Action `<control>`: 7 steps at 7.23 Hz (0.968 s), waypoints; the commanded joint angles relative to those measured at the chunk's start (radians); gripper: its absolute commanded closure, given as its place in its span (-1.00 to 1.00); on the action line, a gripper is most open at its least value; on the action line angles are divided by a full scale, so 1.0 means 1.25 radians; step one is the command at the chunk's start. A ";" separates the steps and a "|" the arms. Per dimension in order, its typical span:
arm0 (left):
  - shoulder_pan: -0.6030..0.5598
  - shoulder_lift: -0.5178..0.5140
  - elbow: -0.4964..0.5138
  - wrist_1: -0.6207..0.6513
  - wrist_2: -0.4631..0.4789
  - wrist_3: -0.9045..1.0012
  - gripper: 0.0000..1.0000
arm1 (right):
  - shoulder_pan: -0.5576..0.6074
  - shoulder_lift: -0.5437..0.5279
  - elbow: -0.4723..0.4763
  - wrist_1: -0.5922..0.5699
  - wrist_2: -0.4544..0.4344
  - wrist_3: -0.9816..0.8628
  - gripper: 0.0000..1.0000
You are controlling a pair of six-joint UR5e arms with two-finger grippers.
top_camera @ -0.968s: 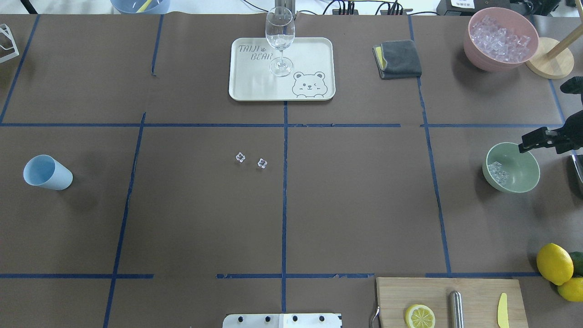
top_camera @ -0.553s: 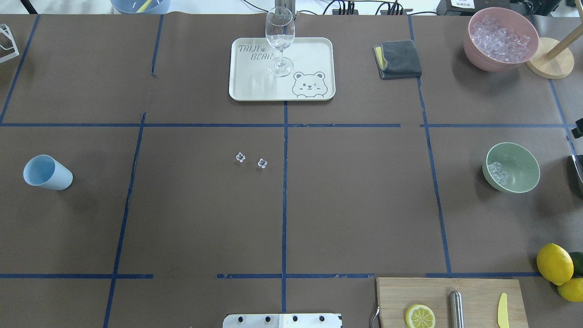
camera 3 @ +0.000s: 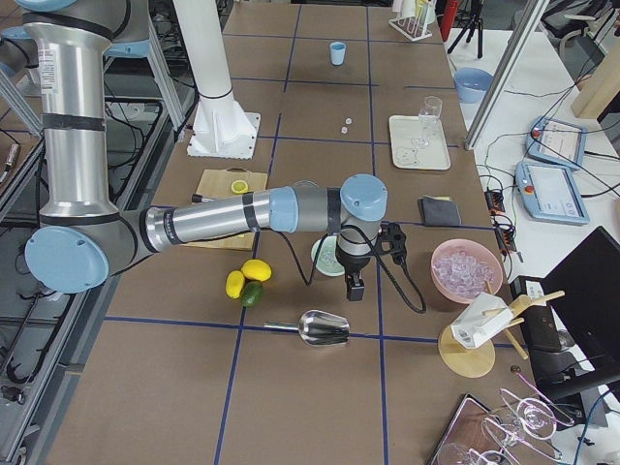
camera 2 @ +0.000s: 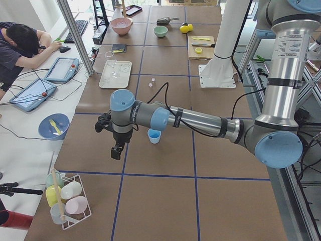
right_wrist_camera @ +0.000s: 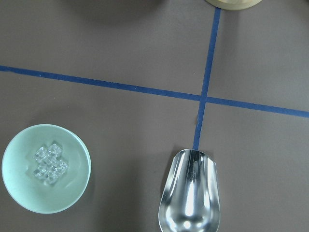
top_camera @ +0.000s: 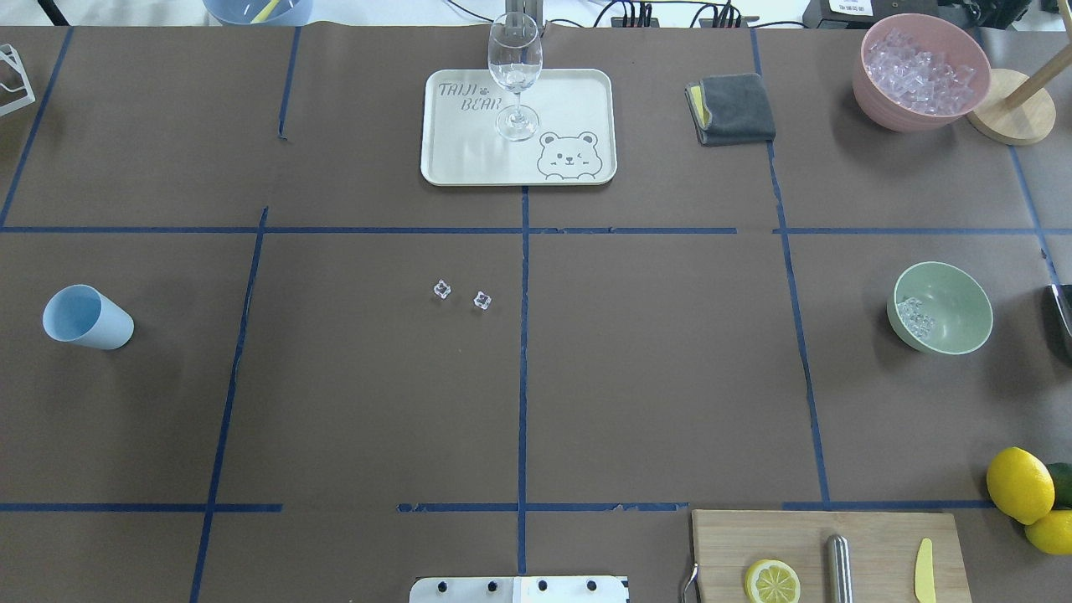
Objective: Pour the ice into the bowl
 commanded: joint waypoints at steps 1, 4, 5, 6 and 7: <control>-0.016 0.032 0.057 -0.009 -0.044 0.046 -1.00 | 0.013 -0.026 -0.001 0.008 0.005 0.004 -1.00; -0.016 0.028 0.057 -0.009 -0.044 0.037 -1.00 | 0.013 -0.024 -0.047 0.070 0.003 0.008 -1.00; -0.014 0.025 0.059 -0.007 -0.044 0.036 -1.00 | 0.013 -0.022 -0.047 0.070 0.004 0.009 -1.00; -0.014 0.020 0.059 -0.007 -0.044 0.036 -1.00 | 0.013 -0.023 -0.049 0.070 0.010 0.009 -1.00; -0.013 0.019 0.058 -0.007 -0.044 0.036 -1.00 | 0.013 -0.028 -0.055 0.070 0.010 0.008 -1.00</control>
